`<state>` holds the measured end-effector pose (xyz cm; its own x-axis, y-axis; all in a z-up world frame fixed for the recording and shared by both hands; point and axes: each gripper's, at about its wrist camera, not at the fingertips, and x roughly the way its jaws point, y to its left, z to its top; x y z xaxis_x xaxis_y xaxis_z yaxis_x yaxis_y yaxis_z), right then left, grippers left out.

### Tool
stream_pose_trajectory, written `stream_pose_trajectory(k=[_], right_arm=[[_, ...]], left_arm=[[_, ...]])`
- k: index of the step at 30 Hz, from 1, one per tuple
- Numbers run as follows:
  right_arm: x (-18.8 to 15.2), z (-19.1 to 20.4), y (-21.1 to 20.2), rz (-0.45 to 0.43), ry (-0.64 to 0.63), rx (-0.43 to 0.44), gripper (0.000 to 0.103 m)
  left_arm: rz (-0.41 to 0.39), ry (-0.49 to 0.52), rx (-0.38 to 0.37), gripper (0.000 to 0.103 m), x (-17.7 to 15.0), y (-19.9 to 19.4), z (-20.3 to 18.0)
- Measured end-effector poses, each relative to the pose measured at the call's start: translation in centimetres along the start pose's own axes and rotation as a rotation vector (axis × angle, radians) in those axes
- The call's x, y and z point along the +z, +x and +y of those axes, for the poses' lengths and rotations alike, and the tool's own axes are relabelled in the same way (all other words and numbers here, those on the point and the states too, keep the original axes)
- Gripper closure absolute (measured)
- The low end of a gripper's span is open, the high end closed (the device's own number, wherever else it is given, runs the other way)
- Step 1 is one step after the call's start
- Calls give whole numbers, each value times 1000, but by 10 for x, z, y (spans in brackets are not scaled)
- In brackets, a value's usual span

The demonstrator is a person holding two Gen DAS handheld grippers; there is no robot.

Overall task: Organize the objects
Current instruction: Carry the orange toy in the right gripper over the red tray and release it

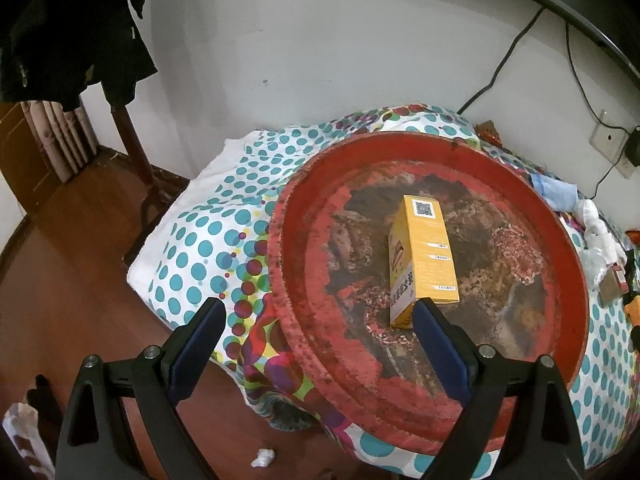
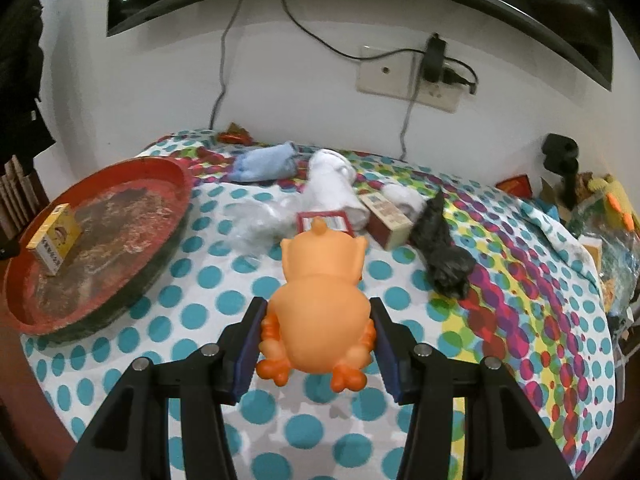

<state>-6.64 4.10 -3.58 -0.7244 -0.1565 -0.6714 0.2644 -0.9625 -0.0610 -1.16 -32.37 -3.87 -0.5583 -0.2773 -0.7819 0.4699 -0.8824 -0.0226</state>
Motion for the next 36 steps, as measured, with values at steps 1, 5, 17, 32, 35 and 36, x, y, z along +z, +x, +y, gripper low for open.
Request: stream_pose_trajectory(k=[1,5,17,32,35,36], right_arm=[[1,3,-1,-2,-2,3,52],[9,23,-2,-10,-32,34,52],[25,101,-1,-27,-147,154,52],[36,175,31,38,-219,244,52],[36,185,39,59,-228,252,52],[35,188,42,64,-231,255,52]], left_arm=[[-2,0,1,10,0,0,1],[-6,-8,1,10,1,-2,4],[3,-66,29,10,3,0,31],[23,-140,79,10,3,9,64],[32,-153,80,10,2,11,69],[33,-155,80,10,2,12,70]])
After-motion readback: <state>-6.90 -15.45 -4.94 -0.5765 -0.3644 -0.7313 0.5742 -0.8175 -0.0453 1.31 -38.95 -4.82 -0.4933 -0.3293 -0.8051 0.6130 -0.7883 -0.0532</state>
